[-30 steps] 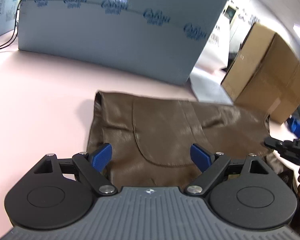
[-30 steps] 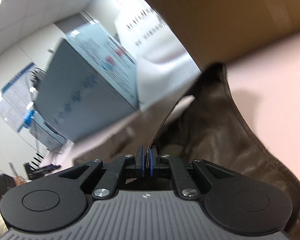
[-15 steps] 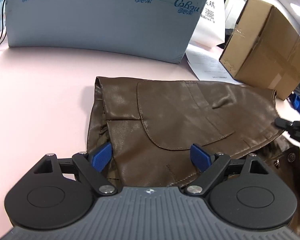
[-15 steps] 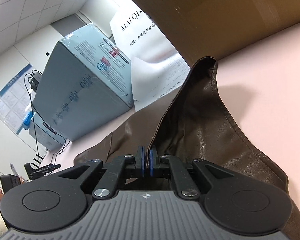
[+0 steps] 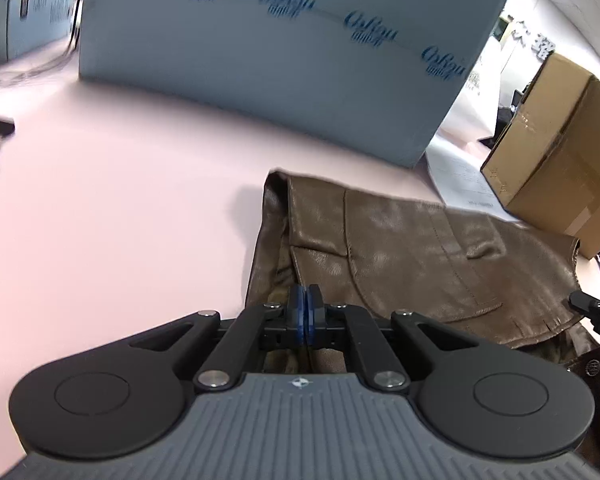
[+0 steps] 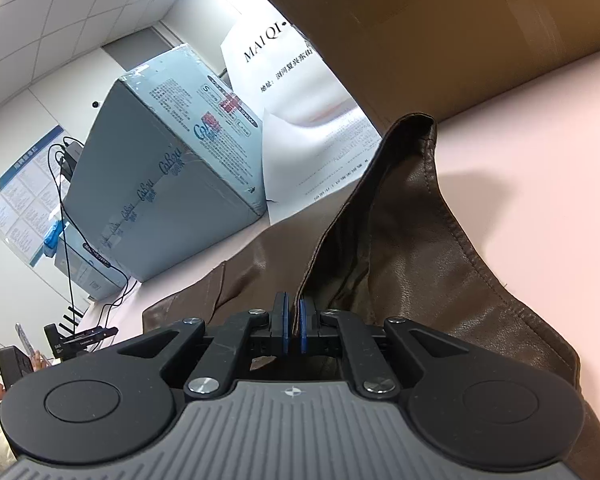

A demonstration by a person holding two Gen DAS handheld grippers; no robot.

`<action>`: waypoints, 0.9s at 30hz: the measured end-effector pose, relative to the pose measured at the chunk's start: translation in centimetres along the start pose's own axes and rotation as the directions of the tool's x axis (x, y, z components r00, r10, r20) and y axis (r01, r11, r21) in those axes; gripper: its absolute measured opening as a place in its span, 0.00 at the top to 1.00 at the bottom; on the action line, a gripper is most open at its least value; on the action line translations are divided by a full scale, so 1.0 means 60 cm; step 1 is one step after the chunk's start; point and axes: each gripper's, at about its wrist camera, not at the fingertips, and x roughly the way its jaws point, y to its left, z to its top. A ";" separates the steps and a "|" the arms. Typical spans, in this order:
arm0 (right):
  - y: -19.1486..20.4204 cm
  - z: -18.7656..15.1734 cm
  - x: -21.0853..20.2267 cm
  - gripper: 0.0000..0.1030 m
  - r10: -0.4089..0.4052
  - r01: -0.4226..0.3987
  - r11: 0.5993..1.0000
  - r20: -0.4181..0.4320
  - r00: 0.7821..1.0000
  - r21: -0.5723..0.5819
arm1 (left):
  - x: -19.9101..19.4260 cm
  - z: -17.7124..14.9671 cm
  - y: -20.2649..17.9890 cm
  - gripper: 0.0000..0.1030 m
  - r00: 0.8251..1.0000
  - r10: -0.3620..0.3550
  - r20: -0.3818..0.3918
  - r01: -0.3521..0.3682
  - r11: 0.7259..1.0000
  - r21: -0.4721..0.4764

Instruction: Fold clothes

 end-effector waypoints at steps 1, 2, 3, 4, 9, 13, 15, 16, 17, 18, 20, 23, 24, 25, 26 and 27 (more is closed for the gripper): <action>0.002 0.001 -0.004 0.95 0.008 -0.008 1.000 0.007 1.000 -0.004 | -0.010 0.001 0.000 0.99 0.999 -0.025 0.031 0.025 1.000 0.003; 0.004 0.001 -0.010 0.95 0.016 -0.016 1.000 0.015 1.000 -0.009 | -0.026 0.003 0.002 0.99 0.995 -0.072 0.064 0.072 0.997 -0.004; 0.007 0.002 -0.016 0.95 0.024 -0.024 1.000 0.022 0.999 -0.014 | -0.039 0.004 0.004 0.99 0.992 -0.095 0.088 0.096 0.995 -0.005; 0.010 0.002 -0.023 0.95 0.033 -0.032 0.999 0.029 0.999 -0.018 | -0.049 0.004 0.005 0.99 0.989 -0.107 0.106 0.108 0.994 -0.006; 0.009 -0.005 -0.052 0.95 0.036 -0.035 0.999 0.022 0.999 -0.021 | -0.070 -0.019 0.015 0.99 0.981 -0.158 0.116 0.159 0.987 0.005; 0.013 -0.016 -0.044 0.86 -0.082 0.083 0.991 0.009 0.997 -0.103 | -0.037 -0.027 0.019 0.98 0.996 -0.086 0.028 0.086 0.996 0.000; 0.012 -0.019 -0.024 0.73 -0.142 0.139 0.982 -0.015 0.990 -0.131 | -0.016 -0.026 0.013 0.98 0.999 -0.048 -0.023 0.049 0.999 0.013; 0.010 -0.020 -0.019 0.67 -0.148 0.143 0.981 -0.027 0.989 -0.132 | -0.013 -0.027 0.011 0.93 0.999 -0.040 -0.031 0.041 0.999 0.023; 0.007 -0.019 -0.016 0.64 -0.152 0.146 0.980 -0.038 0.988 -0.132 | -0.005 -0.028 0.004 0.78 0.999 -0.018 -0.048 0.020 0.999 0.049; 0.005 -0.019 -0.014 0.59 -0.156 0.148 0.980 -0.048 0.987 -0.133 | 0.000 -0.029 -0.003 0.68 0.998 0.005 -0.058 -0.001 0.997 0.071; 0.003 -0.016 -0.025 0.53 -0.155 0.150 0.978 -0.021 0.988 -0.143 | -0.006 -0.030 -0.008 0.23 1.000 0.006 -0.029 -0.003 0.995 0.096; 0.006 -0.014 -0.058 0.43 -0.104 0.106 0.978 0.023 0.994 -0.182 | -0.035 -0.033 -0.008 0.17 0.996 -0.001 0.091 -0.009 0.994 0.109; 0.009 -0.015 -0.070 0.39 -0.078 0.080 0.976 0.021 0.997 -0.200 | -0.046 -0.034 -0.006 0.17 0.992 -0.023 0.122 0.010 0.994 0.107; 0.012 -0.021 -0.082 0.34 -0.057 0.060 0.974 0.022 0.998 -0.219 | -0.051 -0.035 -0.005 0.17 0.991 -0.036 0.127 0.023 0.995 0.101; 0.016 -0.032 -0.102 0.32 -0.030 0.037 0.969 0.030 0.999 -0.246 | -0.064 -0.042 -0.004 0.17 0.994 -0.049 0.095 0.041 0.996 0.078; 0.020 -0.044 -0.120 0.30 -0.010 0.020 0.962 0.038 0.999 -0.272 | -0.075 -0.052 -0.010 0.17 0.995 -0.059 0.075 0.053 0.995 0.086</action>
